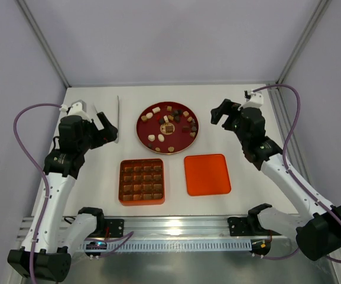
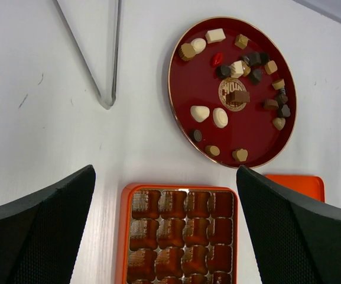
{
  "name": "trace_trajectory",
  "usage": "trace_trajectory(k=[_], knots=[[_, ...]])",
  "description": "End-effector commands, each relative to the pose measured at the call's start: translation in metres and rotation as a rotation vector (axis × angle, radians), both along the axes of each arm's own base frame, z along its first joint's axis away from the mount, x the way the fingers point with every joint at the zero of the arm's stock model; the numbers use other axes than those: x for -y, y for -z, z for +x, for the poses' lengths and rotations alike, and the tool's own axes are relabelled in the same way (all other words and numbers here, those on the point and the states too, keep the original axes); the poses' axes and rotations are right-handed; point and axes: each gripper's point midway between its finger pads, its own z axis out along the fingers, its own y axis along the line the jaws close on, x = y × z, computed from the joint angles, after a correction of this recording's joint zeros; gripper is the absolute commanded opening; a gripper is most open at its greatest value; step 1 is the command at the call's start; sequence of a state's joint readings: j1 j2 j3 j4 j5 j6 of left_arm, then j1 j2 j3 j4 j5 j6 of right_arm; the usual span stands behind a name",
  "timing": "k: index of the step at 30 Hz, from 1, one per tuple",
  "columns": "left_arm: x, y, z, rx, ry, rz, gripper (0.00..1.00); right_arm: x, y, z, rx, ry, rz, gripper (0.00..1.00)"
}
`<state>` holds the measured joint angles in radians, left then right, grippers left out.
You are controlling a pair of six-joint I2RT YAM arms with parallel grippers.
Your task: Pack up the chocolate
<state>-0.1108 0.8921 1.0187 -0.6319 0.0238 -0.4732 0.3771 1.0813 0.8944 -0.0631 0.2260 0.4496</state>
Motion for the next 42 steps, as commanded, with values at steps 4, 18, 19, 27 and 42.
trace_trajectory(k=[4, 18, 19, 27, 42], knots=[[0.003, -0.018, 0.004, 0.056, 0.014, -0.017, 1.0, 0.004, -0.035, -0.001, 0.078, 0.003, -0.004, 1.0], [0.009, -0.019, 0.003, 0.051, 0.049, -0.022, 1.0, -0.016, -0.008, 0.006, -0.054, -0.109, -0.084, 1.0], [0.007, -0.016, 0.004, 0.044, 0.042, -0.016, 1.0, -0.016, -0.006, 0.006, -0.062, -0.113, -0.085, 1.0], [-0.037, 0.017, 0.039, -0.101, -0.201, 0.134, 1.0, -0.026, -0.001, 0.001, -0.082, -0.158, -0.081, 1.0], [-0.042, 0.13, 0.17, -0.4, -0.163, 0.229, 1.0, -0.031, 0.0, -0.035, -0.073, -0.243, -0.043, 1.0]])
